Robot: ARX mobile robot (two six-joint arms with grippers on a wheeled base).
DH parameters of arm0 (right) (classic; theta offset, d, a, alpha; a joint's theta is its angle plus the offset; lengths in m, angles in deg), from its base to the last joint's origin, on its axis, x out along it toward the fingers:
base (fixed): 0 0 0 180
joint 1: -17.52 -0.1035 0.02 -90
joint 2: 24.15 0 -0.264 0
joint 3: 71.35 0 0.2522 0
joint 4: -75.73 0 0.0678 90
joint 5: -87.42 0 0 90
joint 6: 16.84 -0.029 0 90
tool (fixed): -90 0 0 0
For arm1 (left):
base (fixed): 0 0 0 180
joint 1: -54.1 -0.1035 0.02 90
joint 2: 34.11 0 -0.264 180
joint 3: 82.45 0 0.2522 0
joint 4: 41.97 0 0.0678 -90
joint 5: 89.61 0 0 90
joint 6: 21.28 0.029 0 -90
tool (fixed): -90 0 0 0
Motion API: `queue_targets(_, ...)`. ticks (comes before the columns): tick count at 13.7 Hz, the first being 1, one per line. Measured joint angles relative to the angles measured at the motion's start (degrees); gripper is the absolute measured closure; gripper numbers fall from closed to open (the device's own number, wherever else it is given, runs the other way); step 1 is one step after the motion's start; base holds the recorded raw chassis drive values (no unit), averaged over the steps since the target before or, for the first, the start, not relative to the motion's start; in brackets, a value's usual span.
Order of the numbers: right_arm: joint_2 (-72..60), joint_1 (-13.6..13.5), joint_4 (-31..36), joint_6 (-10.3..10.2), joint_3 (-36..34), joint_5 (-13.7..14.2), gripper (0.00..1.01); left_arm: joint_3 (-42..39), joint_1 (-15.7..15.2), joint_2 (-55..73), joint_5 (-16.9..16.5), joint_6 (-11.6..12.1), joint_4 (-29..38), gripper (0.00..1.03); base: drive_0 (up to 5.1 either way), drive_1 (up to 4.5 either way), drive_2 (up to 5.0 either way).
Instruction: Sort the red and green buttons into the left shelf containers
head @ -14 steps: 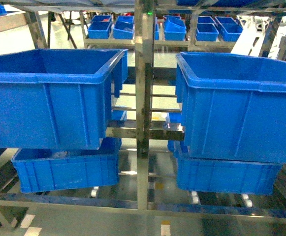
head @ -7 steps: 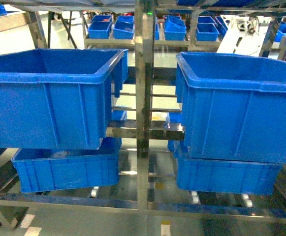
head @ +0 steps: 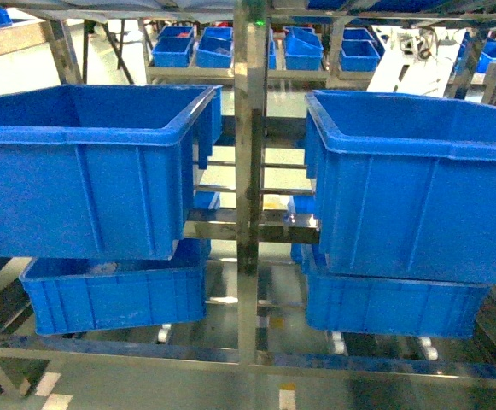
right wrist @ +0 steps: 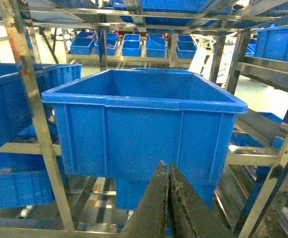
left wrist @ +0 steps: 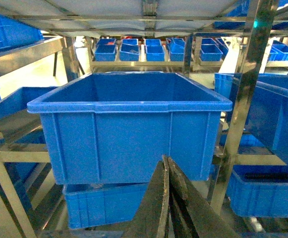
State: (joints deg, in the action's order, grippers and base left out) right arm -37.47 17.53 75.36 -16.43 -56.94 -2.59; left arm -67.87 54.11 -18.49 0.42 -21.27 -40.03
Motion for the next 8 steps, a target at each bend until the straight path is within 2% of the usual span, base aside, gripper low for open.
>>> queue_targets(4, 4.52, 0.00, -5.18, 0.00, 0.02, 0.00, 0.99, 0.00, 0.00, -4.55, 0.00, 0.00, -4.59, 1.01, 0.0, 0.00, 0.0)
queue_targets(5, 10.88, 0.00, -13.77, 0.00, 0.02, -0.09, 0.99, 0.00, 0.00, -5.46, 0.02, 0.00, -5.53, 1.01, 0.0, 0.00, 0.0)
queue_targets(6, 13.09, 0.00, -12.48, 0.00, 0.20, -0.09, 0.99, 0.04, 0.00, -8.74, 0.20, 0.00, -10.10, 1.01, 0.0, 0.00, 0.0)
queue_targets(7, 13.05, 0.00, -14.01, 0.00, 0.02, 0.02, 0.99, 0.04, 0.07, -14.16, 0.13, -0.04, -16.63, 1.01, 0.0, 0.00, 0.0)
queue_targets(8, 13.03, 0.00, -13.57, 0.00, 0.02, -0.04, 0.99, 0.31, 0.04, -14.99, 0.37, 0.00, -15.15, 1.01, 0.0, 0.00, 0.0)
